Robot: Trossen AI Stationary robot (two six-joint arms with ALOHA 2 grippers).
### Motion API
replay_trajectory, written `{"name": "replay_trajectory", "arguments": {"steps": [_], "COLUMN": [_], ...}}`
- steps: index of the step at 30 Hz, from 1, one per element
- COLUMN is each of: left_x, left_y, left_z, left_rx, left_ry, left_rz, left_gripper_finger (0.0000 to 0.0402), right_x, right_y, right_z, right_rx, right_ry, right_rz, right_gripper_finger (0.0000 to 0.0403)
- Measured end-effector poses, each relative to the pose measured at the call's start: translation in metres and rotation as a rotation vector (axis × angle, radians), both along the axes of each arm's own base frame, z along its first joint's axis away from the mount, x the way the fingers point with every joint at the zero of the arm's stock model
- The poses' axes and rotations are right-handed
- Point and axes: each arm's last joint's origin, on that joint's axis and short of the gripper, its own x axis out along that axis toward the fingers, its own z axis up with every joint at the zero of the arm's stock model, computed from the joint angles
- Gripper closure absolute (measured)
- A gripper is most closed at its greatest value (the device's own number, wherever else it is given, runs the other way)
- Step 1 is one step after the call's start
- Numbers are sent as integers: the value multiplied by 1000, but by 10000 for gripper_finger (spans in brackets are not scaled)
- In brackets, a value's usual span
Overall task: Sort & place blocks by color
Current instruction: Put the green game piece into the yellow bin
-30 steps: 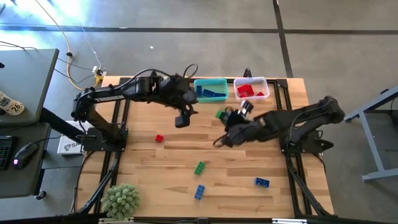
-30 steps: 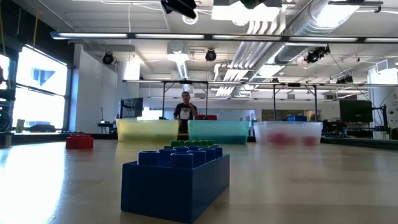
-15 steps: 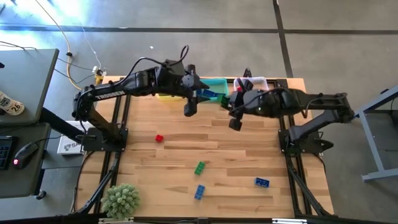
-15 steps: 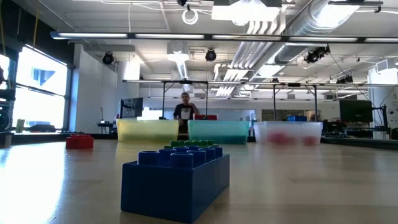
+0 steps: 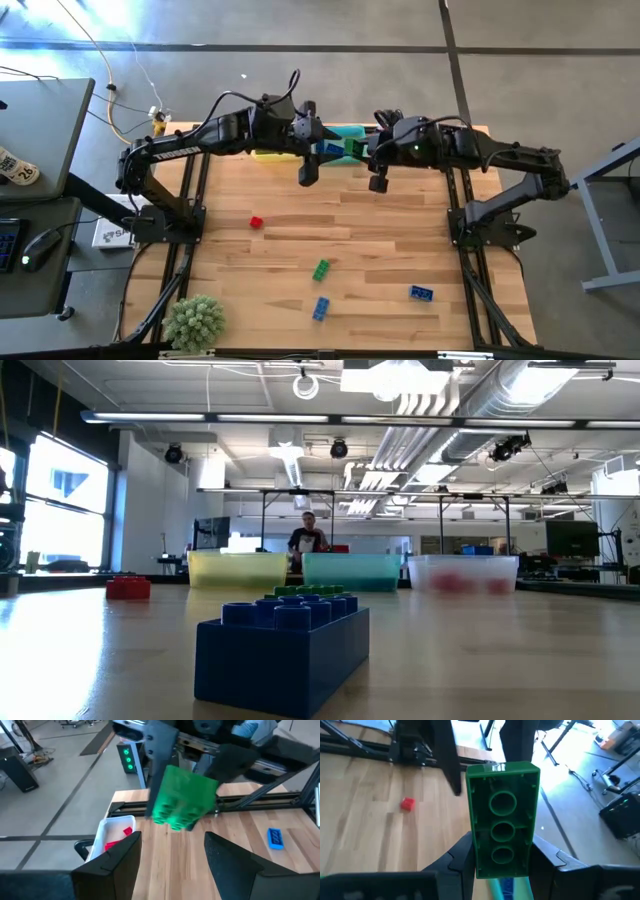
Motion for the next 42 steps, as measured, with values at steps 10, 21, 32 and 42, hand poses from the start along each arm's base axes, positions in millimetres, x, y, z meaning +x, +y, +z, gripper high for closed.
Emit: {"name": "replay_trajectory", "arguments": {"steps": [10, 21, 32, 42], "left_x": [-1, -1, 0, 2], "left_y": [3, 13, 16, 14], "left_z": [0, 7, 18, 26], "left_rx": [72, 50, 88, 156], "left_ry": [20, -65, -177, -253], "left_rz": [55, 45, 31, -71], "left_gripper_finger": [183, 141, 140, 140], "right_x": [-1, -1, 1, 2], "right_y": [-16, -34, -40, -39], "right_z": [0, 8, 16, 18], "right_rx": [-13, -59, -29, 12], "right_ry": [7, -61, -162, -204], "right_rz": [41, 70, 167, 189], "right_gripper_finger": [291, 291, 291, 291]}}
